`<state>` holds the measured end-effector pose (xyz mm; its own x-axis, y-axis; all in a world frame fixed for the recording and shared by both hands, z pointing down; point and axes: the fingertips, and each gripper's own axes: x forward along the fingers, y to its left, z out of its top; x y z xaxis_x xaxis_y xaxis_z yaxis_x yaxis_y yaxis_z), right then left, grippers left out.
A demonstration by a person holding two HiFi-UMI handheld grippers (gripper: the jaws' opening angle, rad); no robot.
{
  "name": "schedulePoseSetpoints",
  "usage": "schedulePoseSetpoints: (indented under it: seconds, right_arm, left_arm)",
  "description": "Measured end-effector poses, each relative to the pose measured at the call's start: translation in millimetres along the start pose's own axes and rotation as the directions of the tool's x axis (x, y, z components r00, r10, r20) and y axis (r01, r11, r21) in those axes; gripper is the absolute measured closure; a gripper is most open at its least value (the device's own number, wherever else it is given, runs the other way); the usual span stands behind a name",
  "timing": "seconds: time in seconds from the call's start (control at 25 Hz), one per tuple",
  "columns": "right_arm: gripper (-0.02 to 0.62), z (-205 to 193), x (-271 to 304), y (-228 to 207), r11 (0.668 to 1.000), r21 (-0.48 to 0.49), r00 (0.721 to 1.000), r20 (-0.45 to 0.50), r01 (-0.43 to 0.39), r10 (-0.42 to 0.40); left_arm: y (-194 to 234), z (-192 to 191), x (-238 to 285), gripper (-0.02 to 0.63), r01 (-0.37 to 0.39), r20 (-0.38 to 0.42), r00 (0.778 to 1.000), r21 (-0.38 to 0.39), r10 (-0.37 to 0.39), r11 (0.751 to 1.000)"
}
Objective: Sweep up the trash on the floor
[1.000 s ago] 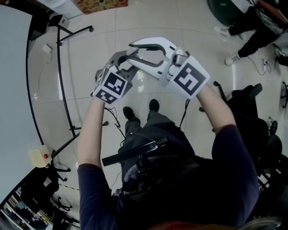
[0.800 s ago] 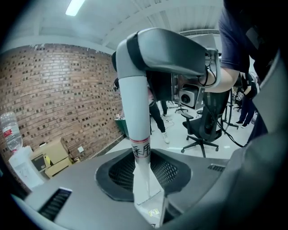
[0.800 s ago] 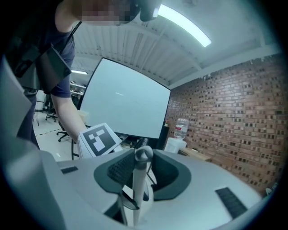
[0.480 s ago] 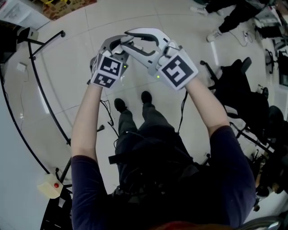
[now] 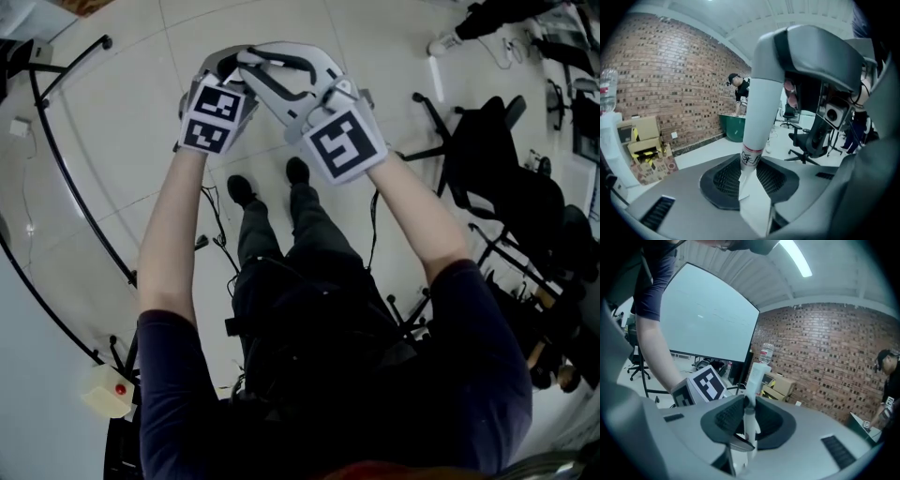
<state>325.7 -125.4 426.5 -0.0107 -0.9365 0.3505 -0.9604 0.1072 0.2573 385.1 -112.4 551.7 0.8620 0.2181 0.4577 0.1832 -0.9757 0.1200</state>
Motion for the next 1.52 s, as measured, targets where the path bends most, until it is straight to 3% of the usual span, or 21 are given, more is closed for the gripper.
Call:
schedulePoseSetpoints:
  seconds: [0.08,0.48,0.64,0.8,0.88,0.96,1.12,1.52]
  right_arm:
    - [0.511,-8.4,3.1,4.6,1.000,0.028,1.000,-0.011,0.007,-0.007]
    - [0.511,-20.8,4.9,12.9,0.983,0.179,0.999,-0.009,-0.033,0.035]
    - [0.496,-22.0,8.7,24.2,0.981,0.179,0.997,-0.005,-0.071,0.073]
    - [0.433,-28.5,14.1,39.3,0.982,0.134,0.990,-0.029,-0.134,0.139]
    - [0.489,-30.8,14.7,41.4,0.988,0.088,0.991,-0.032,-0.123,0.127]
    - [0.491,-31.9,13.7,41.2,0.991,0.082,0.994,-0.025,-0.103,0.106]
    - [0.489,-31.3,14.3,41.2,0.985,0.140,0.994,-0.027,-0.099,0.104]
    - [0.483,-19.8,22.8,67.4,0.950,0.310,0.998,-0.046,-0.018,0.034]
  left_arm:
    - [-1.0,-10.5,1.4,0.502,-0.002,0.003,1.000,-0.048,0.002,0.999]
    - [-10.6,-29.8,-2.2,0.505,0.028,-0.022,0.999,0.005,-0.028,1.000]
    - [-11.9,-38.1,-9.0,0.505,0.042,-0.069,0.997,0.056,-0.038,0.998]
    - [-14.2,-44.6,-16.0,0.505,0.042,-0.076,0.996,0.045,-0.039,0.998]
    - [-16.4,-45.8,-17.2,0.505,0.041,-0.071,0.997,0.038,-0.038,0.998]
    - [-17.5,-46.4,-17.3,0.505,0.039,-0.062,0.997,0.030,-0.037,0.999]
    - [-16.4,-46.5,-19.0,0.505,0.036,-0.056,0.998,0.032,-0.034,0.999]
    - [-13.7,-62.0,-47.9,0.505,0.050,-0.169,0.985,0.150,-0.024,0.987]
